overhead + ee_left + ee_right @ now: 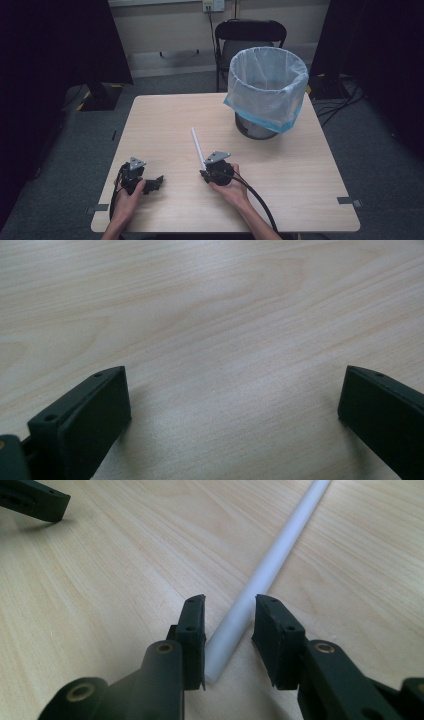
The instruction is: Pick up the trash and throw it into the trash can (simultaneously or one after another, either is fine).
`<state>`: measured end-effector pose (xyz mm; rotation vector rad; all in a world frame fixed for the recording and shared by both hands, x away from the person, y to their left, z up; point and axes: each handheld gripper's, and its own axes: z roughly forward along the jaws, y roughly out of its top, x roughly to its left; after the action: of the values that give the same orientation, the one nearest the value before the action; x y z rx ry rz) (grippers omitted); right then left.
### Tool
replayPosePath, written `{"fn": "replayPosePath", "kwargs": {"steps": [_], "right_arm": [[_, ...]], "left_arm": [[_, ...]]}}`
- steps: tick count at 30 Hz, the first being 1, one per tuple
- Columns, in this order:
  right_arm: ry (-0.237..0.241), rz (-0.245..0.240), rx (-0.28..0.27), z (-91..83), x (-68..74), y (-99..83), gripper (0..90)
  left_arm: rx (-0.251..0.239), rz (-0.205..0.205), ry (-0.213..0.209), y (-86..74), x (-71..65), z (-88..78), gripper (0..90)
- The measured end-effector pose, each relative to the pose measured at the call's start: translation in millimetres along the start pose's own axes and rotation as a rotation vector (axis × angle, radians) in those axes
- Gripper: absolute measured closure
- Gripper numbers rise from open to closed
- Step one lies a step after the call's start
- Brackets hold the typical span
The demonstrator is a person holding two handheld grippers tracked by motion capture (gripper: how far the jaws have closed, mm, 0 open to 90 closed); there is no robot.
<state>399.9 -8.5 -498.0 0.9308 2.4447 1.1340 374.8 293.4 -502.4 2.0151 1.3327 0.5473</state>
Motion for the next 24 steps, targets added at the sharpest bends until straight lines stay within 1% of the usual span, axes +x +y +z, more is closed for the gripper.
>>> {"fn": "replayPosePath", "kwargs": {"steps": [4, 7, 11, 13, 14, 15, 17, 18, 22, 23, 24], "right_arm": [[-0.007, 0.008, -0.001, -0.2, -1.7, 0.1, 70.2], [-0.008, 0.009, 0.002, -0.2, -1.7, 0.4, 70.7], [-0.009, 0.018, 0.014, -0.2, -4.0, 2.1, 76.0], [-0.009, 0.025, 0.028, -0.1, -5.9, 4.0, 79.2], [-0.004, 0.036, 0.036, 0.0, -6.7, 5.1, 79.3], [-0.003, 0.035, 0.042, 0.1, -7.2, 6.1, 79.4], [-0.01, 0.019, 0.053, 0.4, -6.0, 7.5, 79.4], [-0.009, 0.022, 0.053, 0.4, -6.2, 7.5, 79.5], [0.006, 0.031, 0.055, 0.3, -8.5, 7.9, 79.7], [0.016, 0.042, 0.059, 0.1, -10.1, 8.2, 79.9], [0.033, 0.066, 0.061, 0.1, -12.8, 8.6, 80.1]], "left_arm": [[0.0, 0.0, 0.0, 0.0, 0.0, 0.0, 0.0], [0.0, 0.0, 0.0, 0.0, 0.0, 0.0, 0.0], [0.0, 0.0, 0.001, 0.0, 0.0, 0.0, 0.0], [0.0, 0.0, 0.001, 0.0, 0.0, 0.0, 0.0], [0.001, 0.0, 0.0, 0.0, 0.0, 0.0, 0.0], [0.0, 0.0, 0.0, 0.0, 0.0, 0.0, 0.0], [0.0, 0.0, 0.0, 0.0, 0.0, 0.0, 0.0], [0.0, 0.0, 0.0, 0.0, 0.0, 0.0, 0.0], [0.0, 0.0, 0.0, 0.0, 0.0, 0.0, 0.0], [-0.002, -0.004, 0.0, 0.0, -0.2, 0.1, 0.0], [0.0, 0.0, 0.0, 0.0, 0.0, 0.0, 0.0]]}}
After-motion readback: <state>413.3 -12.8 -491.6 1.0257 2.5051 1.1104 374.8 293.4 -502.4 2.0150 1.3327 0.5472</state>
